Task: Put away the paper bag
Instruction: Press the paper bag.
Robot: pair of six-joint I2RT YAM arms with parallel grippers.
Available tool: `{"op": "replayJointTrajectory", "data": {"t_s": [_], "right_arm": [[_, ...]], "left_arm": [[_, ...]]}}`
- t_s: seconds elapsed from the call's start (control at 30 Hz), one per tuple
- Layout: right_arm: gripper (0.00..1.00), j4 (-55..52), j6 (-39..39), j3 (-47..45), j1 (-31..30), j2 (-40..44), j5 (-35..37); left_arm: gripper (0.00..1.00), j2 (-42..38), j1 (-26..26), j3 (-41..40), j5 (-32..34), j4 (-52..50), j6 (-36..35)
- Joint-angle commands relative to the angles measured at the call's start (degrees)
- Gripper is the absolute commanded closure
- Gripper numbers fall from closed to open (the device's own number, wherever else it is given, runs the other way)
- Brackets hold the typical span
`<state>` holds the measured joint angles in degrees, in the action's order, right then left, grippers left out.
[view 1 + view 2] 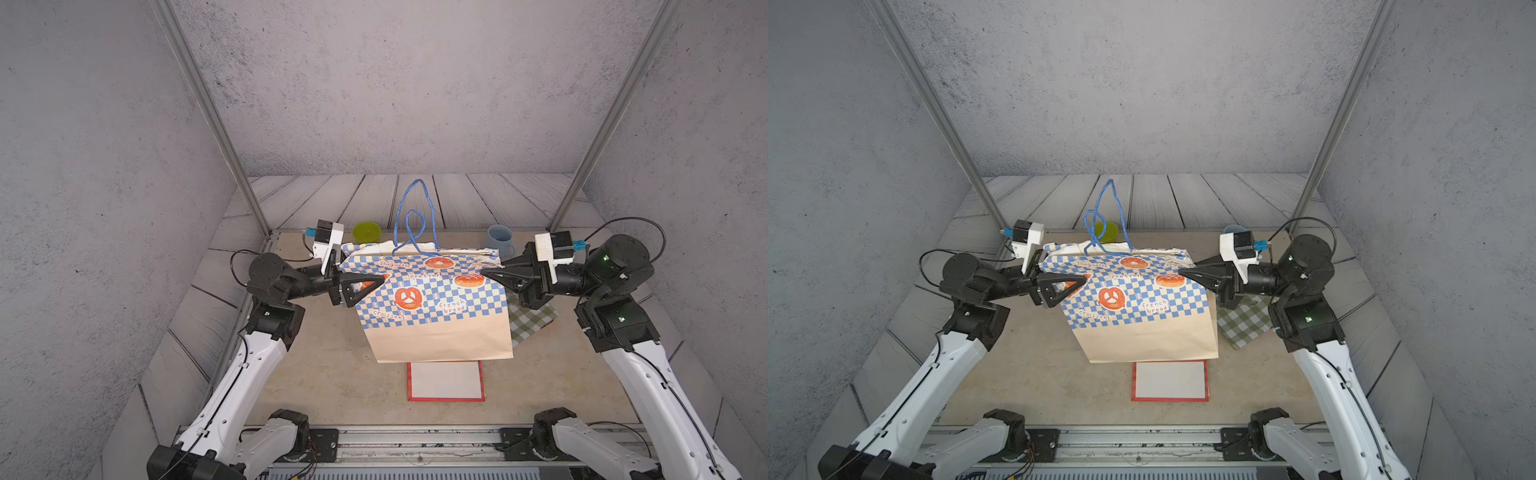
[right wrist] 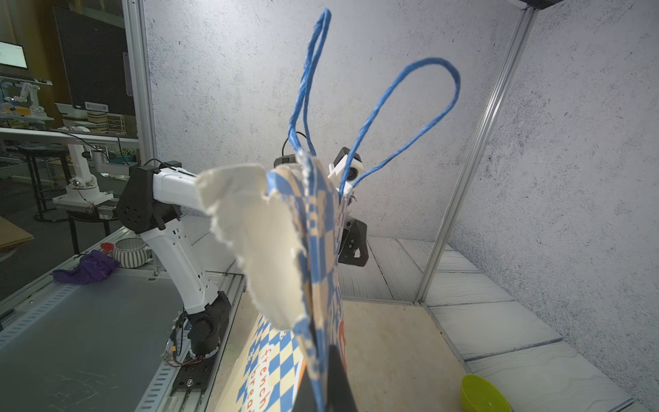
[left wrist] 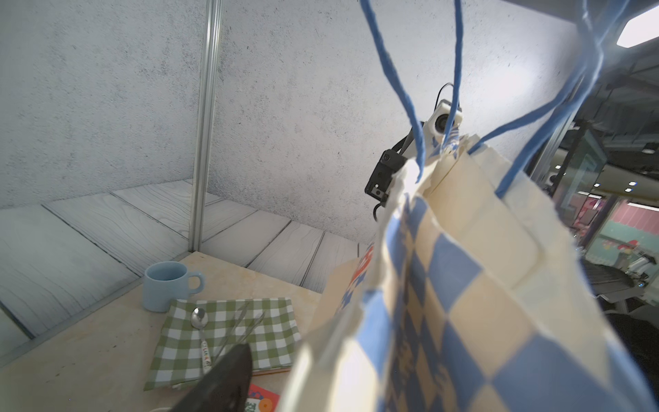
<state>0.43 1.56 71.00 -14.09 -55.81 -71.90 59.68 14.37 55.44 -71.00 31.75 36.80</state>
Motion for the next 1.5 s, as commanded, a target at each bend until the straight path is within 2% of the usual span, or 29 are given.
{"op": "replayJointTrajectory", "data": {"t_s": [0.0, 0.37, 0.5, 0.6, 0.67, 0.77, 0.8, 0.83, 0.93, 1.0, 1.03, 1.13, 1.23, 1.4, 1.47], "right_arm": [[1.0, 2.03, 0.68, 1.51, -0.17, 0.3, -0.19], [1.0, 1.59, 0.95, -0.15, -0.24, 0.53, 1.84], [1.0, 0.99, 0.55, -0.42, -0.24, 0.6, 2.7], [1.0, 0.72, 0.46, -0.67, -0.22, 0.65, 3.36], [1.0, -0.66, -0.26, -0.48, -0.24, 0.66, 4.27], [1.0, -6.84, -4.34, 0.48, -0.24, 0.7, 6.17], [0.97, -8.87, -5.72, 0.69, -0.22, 0.91, 6.88], [0.85, -11.07, -7.09, 0.87, -0.22, 1.05, 7.96], [0.48, -18.26, -10.27, 1.48, -0.22, 1.77, 12.39], [0.29, -23.36, -12.74, 1.86, -0.14, 2.64, 15.45], [0.23, -25.84, -13.91, 1.73, -0.12, 3.36, 17.03], [0.12, -31.7, -17.28, 0.19, -0.08, 5.84, 19.42], [0.09, -34.54, -19.37, -1.32, -0.08, 6.92, 20.68], [0.0, -29.86, -18.53, -3.05, -0.09, 6.49, 20.62], [0.0, -28.28, -17.43, -2.19, -0.15, 5.44, 16.95]], "left_arm": [[0.31, -0.6, 0.22, 1.11, -1.91, 4.54, 0.04], [0.58, -2.35, 0.22, 0.28, -0.97, 4.65, -0.8], [0.74, -2.56, 0.22, 0.31, -0.84, 3.17, -2.32], [0.82, -2.78, 0.22, 0.37, -0.72, 2.64, -2.82], [0.91, -2.97, 0.25, 0.67, -0.7, 1.88, -3.64], [0.95, -3.19, 0.25, 1.2, -0.36, -0.49, -6.04], [0.96, -3.25, 0.22, 1.49, -0.23, -1.62, -7.05], [1.0, -3.42, 0.22, 1.84, -0.23, -2.9, -8.63], [1.0, -4.22, 0.22, 3.19, 0.41, -9.72, -15.77], [1.0, -4.86, 0.22, 4.17, 1.07, -14.6, -21.3], [1.0, -5.21, 0.22, 4.79, 1.29, -17.1, -23.98], [1.0, -5.45, 0.28, 6.65, 0.93, -21.23, -28.1], [1.0, -5.04, 0.26, 8.46, -1.68, -21.72, -27.57], [1.0, -4.58, 0.89, 11.24, -6.23, -23.39, -26.55], [1.0, -4.54, 1.42, 12.33, -7.24, -24.09, -26.5]]}}
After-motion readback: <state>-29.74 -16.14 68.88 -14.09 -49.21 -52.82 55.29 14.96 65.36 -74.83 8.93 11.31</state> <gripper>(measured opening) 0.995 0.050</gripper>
